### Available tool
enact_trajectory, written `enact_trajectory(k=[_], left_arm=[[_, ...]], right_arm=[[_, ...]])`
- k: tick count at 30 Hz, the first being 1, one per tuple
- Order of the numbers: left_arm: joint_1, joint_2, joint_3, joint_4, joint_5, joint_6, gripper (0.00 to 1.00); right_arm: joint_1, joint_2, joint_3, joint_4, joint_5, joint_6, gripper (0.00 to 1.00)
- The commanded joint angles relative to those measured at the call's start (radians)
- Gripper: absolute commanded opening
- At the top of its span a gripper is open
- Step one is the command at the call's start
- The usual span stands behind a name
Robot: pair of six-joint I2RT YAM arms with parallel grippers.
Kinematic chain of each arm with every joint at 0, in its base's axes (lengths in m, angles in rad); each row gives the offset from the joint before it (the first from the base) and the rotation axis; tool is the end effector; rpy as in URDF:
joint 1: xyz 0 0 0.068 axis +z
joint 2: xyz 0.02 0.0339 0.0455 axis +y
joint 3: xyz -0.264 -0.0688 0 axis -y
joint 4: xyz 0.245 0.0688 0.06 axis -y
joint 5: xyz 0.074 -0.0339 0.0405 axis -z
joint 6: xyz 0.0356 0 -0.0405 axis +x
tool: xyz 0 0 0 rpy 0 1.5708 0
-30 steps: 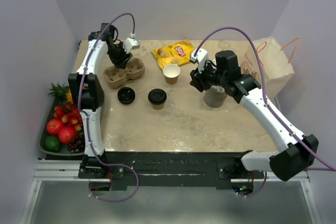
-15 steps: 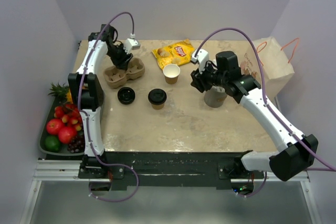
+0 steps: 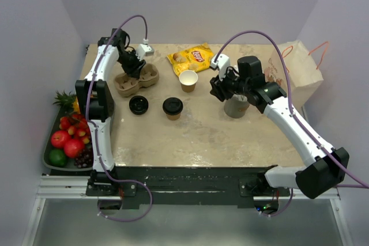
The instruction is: Pack the takeout coffee
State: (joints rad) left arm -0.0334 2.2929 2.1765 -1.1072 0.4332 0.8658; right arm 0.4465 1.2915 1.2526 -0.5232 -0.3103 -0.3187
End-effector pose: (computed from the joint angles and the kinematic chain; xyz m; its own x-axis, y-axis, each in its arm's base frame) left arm 0.4802 -0.0310 0.2428 -0.4772 0.7076 -0.5211 0.8279 0.5608 0.0034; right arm 0.2530 0.1332 0.3602 -0.2547 -0.4527 -0.8545 -0.7624 0.6376 -0.1106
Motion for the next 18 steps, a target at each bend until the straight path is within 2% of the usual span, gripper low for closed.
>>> enact_trajectory(k=[1,5,13,18], left_arm=[[0.009,0.007,-0.001,0.021,-0.001,-0.024,0.41],[0.01,-0.001,-0.003,0.035,-0.022,-0.04,0.39],[0.013,-0.007,-0.001,0.063,-0.045,-0.113,0.5],[0.013,-0.009,-0.009,0.047,-0.03,-0.103,0.47]], right_arm=[[-0.003,0.006,0.005,0.012,-0.029,-0.003,0.47],[-0.005,0.008,0.001,0.015,-0.029,-0.002,0.47],[-0.003,0.014,0.001,0.02,-0.032,-0.002,0.47],[-0.005,0.011,-0.005,0.022,-0.033,0.0,0.47]])
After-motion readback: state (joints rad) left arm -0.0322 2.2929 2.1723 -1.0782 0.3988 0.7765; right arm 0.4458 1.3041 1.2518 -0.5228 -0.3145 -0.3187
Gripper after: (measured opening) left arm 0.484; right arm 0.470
